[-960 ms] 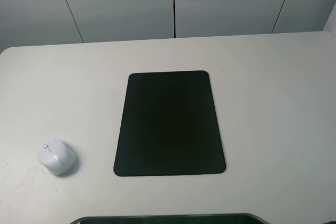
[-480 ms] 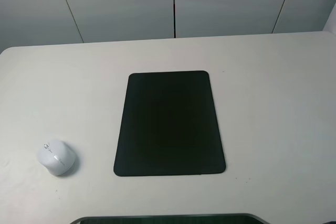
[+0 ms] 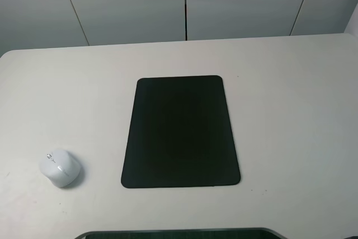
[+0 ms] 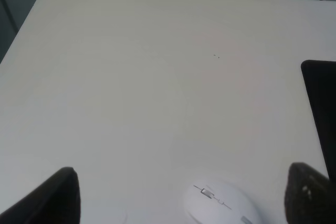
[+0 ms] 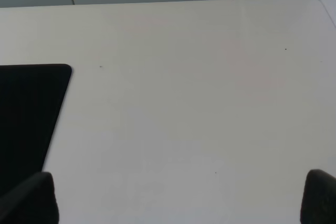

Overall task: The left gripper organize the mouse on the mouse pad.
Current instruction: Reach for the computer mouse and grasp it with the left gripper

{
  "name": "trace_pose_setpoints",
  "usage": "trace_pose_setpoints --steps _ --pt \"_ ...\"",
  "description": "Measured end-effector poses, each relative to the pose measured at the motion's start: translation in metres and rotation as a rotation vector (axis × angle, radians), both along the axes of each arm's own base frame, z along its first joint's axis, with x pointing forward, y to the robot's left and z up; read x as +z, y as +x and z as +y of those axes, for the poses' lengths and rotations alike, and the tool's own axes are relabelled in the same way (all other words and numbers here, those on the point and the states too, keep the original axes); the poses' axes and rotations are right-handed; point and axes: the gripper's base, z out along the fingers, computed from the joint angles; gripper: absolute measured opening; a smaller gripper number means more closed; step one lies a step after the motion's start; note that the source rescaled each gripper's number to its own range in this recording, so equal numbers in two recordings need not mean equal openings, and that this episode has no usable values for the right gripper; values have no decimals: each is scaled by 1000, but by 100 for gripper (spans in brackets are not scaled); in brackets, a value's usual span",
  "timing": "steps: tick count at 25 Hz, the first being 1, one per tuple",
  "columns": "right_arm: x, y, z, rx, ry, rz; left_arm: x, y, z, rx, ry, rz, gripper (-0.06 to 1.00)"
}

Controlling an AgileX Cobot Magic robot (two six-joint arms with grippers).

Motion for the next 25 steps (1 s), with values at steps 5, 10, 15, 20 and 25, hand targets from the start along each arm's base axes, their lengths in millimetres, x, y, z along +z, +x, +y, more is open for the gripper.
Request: trace_pose_setpoints --steps 5,10,15,20,25 --pt "0 0 0 0 0 0 0 0 0 0 0 0 100" --pt "0 0 0 0 0 0 0 0 0 0 0 0 100" --pt "0 0 0 0 0 0 0 0 0 1 -2 0 100" --pt "0 0 0 0 0 0 0 0 0 4 -1 0 100" --pt "0 0 0 0 0 0 0 0 0 5 -2 0 100"
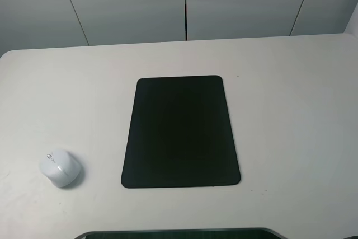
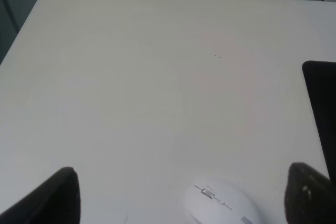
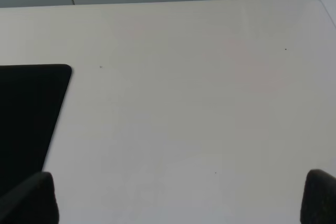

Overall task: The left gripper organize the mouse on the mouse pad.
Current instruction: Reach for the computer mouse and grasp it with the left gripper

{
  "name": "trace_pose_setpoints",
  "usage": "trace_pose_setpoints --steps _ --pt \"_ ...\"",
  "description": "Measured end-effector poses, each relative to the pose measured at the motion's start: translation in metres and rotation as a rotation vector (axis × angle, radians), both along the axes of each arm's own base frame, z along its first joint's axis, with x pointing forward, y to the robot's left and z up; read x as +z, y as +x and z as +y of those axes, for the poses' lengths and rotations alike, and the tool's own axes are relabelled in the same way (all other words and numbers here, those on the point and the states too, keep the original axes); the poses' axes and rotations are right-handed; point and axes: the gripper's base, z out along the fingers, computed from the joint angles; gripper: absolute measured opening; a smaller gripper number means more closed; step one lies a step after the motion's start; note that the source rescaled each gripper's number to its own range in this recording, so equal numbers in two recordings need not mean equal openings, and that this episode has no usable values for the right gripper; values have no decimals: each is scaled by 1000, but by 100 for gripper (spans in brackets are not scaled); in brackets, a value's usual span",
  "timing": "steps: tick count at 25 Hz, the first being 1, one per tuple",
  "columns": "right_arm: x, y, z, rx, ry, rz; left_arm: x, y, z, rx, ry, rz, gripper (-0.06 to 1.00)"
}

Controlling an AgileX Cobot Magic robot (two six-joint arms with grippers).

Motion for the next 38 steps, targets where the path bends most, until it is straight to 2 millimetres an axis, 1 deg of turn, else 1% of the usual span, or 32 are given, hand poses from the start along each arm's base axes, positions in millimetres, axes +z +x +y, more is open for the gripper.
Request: trace_pose_setpoints --steps 3,10,14,16,21,26,33,38 --pt "0 0 0 0 0 0 2 -2 0 1 -3 0 100" --pt "0 0 0 0 0 0 22 -12 -2 1 6 -67 100" --pt "0 0 0 0 0 0 25 -14 -2 1 8 -79 100" --pt "0 0 0 0 0 0 26 -11 -2 1 6 -63 100" --pt "0 0 0 0 0 0 26 7 1 -2 -12 44 100" --pt "0 0 0 0 0 0 32 29 2 3 -56 147 100" --pt "0 0 0 0 0 0 37 68 1 -13 -178 302 100" --pt "0 0 0 0 0 0 32 93 3 0 -233 411 100"
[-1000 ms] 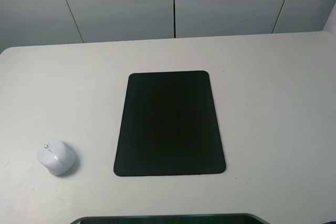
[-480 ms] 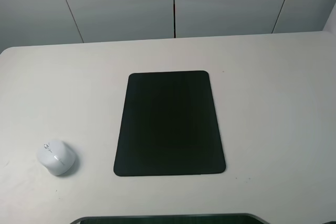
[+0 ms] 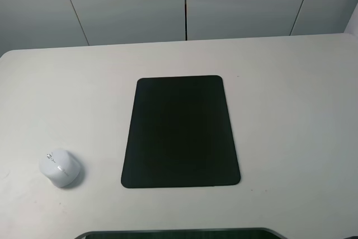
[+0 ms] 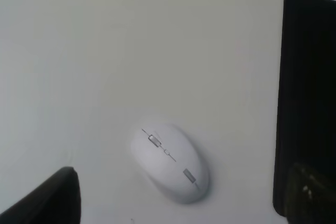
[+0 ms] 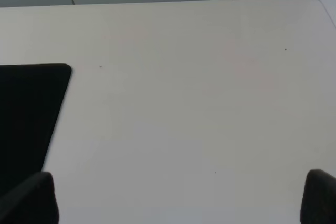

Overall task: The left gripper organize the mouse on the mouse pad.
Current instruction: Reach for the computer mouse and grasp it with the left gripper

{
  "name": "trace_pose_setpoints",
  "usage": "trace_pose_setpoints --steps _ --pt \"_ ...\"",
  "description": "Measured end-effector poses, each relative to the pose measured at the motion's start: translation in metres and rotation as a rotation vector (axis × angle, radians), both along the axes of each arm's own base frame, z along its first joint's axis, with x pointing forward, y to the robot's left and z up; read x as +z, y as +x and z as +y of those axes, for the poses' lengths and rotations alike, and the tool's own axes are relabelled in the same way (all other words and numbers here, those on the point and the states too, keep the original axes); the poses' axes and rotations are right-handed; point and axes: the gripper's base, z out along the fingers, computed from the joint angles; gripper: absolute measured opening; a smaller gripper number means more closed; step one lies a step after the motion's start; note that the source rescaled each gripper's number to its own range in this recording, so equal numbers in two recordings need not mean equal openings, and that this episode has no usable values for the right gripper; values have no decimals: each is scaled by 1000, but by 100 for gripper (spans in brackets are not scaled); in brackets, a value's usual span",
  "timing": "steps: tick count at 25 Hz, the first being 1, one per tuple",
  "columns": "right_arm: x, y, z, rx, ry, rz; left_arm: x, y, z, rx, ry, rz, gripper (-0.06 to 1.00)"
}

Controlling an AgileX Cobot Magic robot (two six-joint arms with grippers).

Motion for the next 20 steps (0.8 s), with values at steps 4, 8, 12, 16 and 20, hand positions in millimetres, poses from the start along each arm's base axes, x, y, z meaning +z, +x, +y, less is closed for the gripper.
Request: trace_pose_setpoints --steps 4,8,12,16,20 --pt "0 0 0 0 0 0 -2 8 -1 1 -39 17 100" --pt "0 0 0 0 0 0 -1 9 -2 9 -60 13 100" --pt "0 0 0 0 0 0 -1 9 -2 21 -69 15 100" --pt "0 0 0 0 0 0 -1 10 -2 26 -72 10 100" --pt "0 0 0 0 0 0 -6 15 0 39 -71 74 100"
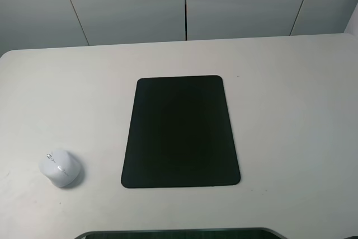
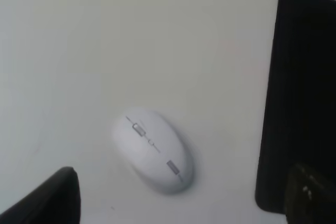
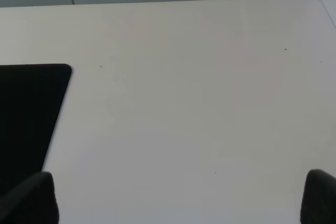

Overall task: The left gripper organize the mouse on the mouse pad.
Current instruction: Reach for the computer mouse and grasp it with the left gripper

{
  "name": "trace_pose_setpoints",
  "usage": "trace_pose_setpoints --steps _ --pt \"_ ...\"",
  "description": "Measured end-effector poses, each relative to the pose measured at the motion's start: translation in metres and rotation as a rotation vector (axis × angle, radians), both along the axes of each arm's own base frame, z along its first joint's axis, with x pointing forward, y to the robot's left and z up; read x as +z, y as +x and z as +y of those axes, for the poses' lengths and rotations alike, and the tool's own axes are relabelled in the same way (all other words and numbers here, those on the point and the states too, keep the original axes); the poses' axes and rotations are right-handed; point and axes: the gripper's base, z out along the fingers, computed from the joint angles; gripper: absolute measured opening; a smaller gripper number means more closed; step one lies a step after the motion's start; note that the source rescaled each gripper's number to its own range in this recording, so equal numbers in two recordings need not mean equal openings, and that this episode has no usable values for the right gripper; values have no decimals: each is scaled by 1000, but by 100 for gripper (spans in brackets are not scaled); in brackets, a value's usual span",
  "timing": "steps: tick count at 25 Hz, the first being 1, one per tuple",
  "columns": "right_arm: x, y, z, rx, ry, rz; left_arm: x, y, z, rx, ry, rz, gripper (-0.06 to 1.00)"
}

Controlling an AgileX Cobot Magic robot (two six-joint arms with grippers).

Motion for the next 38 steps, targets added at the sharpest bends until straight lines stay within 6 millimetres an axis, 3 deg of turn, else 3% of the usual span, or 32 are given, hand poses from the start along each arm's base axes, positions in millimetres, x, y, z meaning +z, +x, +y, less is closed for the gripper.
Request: trace_pose_setpoints --steps 5,14,20,28,38 --pt "0 0 0 0 0 0 -12 11 4 -2 17 150 100" --pt "0 0 0 0 0 0 -22 35 8 63 -26 246 100" --pt "0 0 0 0 0 0 -24 47 -5 171 -121 218 100" --pt "0 0 0 0 0 0 -27 50 -19 335 -171 249 100" --pt "0 0 0 0 0 0 -64 72 -30 461 -101 510 100"
